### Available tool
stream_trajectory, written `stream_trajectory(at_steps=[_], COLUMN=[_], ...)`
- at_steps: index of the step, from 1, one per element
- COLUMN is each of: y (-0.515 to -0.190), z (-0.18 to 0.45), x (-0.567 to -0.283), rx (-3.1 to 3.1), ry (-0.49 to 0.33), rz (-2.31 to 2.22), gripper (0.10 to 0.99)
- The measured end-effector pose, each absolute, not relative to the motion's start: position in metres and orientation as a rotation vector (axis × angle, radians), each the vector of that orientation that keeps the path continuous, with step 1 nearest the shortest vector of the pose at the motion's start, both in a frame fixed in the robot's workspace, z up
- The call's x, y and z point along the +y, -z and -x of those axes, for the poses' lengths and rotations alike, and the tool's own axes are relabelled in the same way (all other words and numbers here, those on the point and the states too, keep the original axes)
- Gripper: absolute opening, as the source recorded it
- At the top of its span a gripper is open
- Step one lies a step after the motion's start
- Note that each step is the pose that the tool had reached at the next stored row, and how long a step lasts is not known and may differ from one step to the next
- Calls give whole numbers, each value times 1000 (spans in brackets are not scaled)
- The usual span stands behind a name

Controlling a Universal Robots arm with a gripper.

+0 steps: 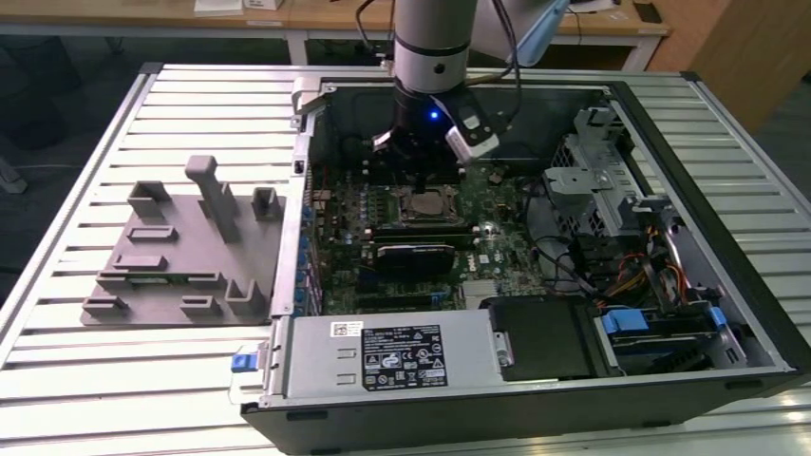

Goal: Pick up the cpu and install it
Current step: 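Close the cpu cover, then install the first cpu locking lever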

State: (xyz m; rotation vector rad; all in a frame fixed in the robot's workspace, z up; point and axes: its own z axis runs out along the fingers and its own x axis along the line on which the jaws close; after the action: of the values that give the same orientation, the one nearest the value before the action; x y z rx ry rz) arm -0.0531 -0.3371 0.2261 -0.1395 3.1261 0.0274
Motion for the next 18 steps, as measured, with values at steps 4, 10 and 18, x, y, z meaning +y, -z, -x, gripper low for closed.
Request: stream_trajectory(at_steps=[4,10,18], y=[-226,-236,-239], z=[45,45,45], x=[-337,-337,-337], rx=[3126,3126,3126], ry=[-25,-25,-31], rz=[138,138,137], gripper=[106,106,106])
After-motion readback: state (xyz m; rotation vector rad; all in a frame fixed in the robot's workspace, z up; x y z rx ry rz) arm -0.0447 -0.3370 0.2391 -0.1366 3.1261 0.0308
